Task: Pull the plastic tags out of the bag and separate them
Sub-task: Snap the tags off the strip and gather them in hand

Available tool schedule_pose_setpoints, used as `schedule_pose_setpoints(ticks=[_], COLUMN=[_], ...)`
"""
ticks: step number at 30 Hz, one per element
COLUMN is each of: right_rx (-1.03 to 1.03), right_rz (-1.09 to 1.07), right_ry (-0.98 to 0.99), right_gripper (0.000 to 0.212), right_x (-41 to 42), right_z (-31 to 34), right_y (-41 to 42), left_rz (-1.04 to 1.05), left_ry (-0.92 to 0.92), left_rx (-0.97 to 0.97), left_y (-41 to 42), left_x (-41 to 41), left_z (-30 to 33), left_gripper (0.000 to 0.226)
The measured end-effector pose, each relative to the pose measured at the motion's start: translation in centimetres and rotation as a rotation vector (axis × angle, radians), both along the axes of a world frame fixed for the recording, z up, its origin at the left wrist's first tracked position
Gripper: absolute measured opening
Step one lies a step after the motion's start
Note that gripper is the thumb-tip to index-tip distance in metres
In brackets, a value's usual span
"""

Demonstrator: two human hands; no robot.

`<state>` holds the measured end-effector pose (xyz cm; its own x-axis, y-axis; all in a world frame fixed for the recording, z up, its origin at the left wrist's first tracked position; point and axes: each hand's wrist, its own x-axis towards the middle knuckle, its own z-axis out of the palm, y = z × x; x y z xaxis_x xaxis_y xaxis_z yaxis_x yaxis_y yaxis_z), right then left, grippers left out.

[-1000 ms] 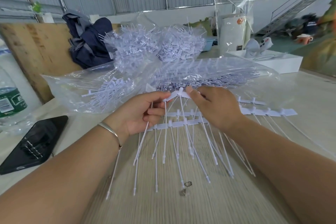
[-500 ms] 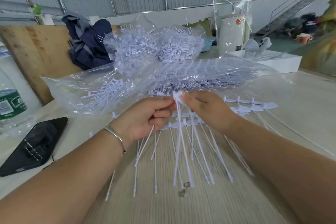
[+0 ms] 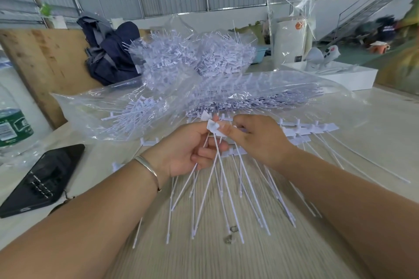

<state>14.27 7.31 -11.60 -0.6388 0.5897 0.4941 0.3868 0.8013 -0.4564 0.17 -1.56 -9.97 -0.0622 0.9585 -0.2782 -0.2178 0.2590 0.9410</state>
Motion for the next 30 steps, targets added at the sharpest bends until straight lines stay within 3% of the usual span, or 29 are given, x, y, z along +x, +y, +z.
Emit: schedule_pose_setpoints(ticks=[3, 7, 12, 18, 22, 27, 30], right_rx=[0.034, 0.056, 0.007, -0.037, -0.037, -0.008, 0.010], right_rz=[-0.024, -0.055, -0.071, -0.071, -0.075, -0.044, -0.021], right_ry=[0.028, 0.061, 0.073, 0.017, 0.008, 0.067, 0.079], right_gripper=[0.059, 0.060, 0.050, 0.026, 0.022, 0.022, 0.024], right_x=[0.0, 0.4, 0.6, 0.6, 0.5, 0.6, 0.5], right_z=[0.1, 0.5, 0.6, 0.6, 0.4, 0.2, 0.0], right_y=[0.0, -0.1, 0.3, 0.4, 0.4, 0.4, 0.4], left_rz=[-0.022, 0.138, 0.156, 0.251, 0.269, 0.219, 0.158], left_ry=[0.041, 0.151, -0.073, -0.031, 0.060, 0.063, 0.063], left_rx=[-0.013, -0.023, 0.021, 0.058, 0.029, 0.029, 0.034], left_y=[0.0, 0.3, 0.4, 0.2, 0.4, 0.2, 0.1], left_x=[0.1, -0.4, -1.4, -1.7, -1.6, -0.9, -0.9], left_z=[0.1, -0.4, -0.1, -0.1, -0.4, -0.4, -0.4], left_gripper=[0.040, 0.032, 0.042, 0.016, 0.044, 0.032, 0.036])
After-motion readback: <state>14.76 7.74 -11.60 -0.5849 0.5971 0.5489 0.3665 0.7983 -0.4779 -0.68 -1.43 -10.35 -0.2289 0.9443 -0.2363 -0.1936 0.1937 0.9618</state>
